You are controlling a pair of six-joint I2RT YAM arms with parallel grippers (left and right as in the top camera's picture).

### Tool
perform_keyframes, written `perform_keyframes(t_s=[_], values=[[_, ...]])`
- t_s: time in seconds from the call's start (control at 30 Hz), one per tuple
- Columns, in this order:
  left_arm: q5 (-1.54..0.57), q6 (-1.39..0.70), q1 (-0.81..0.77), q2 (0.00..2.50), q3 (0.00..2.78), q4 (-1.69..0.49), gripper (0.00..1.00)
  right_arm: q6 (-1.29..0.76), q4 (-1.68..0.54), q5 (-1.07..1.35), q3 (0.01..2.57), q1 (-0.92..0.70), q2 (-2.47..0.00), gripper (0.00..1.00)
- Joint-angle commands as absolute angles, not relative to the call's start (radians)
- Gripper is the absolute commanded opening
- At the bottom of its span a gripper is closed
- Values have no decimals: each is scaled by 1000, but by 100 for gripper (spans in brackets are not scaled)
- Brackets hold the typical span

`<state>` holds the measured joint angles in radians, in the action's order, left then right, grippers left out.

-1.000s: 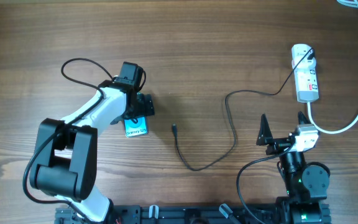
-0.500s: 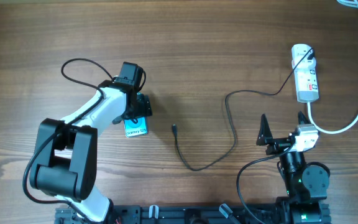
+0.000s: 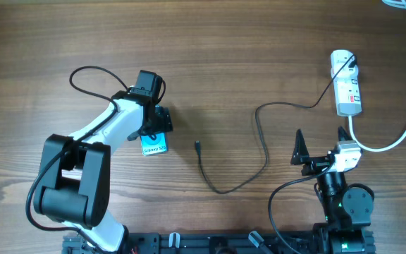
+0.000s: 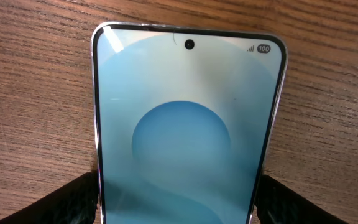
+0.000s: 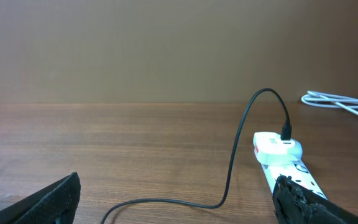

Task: Plug charger to phone and switch on socket
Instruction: 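Lift the phone upright with the left gripper, bottom edge down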

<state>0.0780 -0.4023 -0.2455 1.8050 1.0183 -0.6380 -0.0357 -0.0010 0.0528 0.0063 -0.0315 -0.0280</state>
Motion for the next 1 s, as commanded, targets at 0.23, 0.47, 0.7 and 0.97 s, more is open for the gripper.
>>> perform_keyframes(t_s=[0.23,0.47,0.7,0.97], values=[[72,-397,-239,1826,985,-635,81,-27,1,68,5,-36,-23,100],[72,-397,-239,1826,985,-635,83,-27,1,68,5,-36,-23,100],[72,-397,-239,1825,986,-635,77,-27,1,68,5,-36,-23,100],[72,-351,-239,1774,1013,-650,72,-27,1,68,5,-36,-23,100]])
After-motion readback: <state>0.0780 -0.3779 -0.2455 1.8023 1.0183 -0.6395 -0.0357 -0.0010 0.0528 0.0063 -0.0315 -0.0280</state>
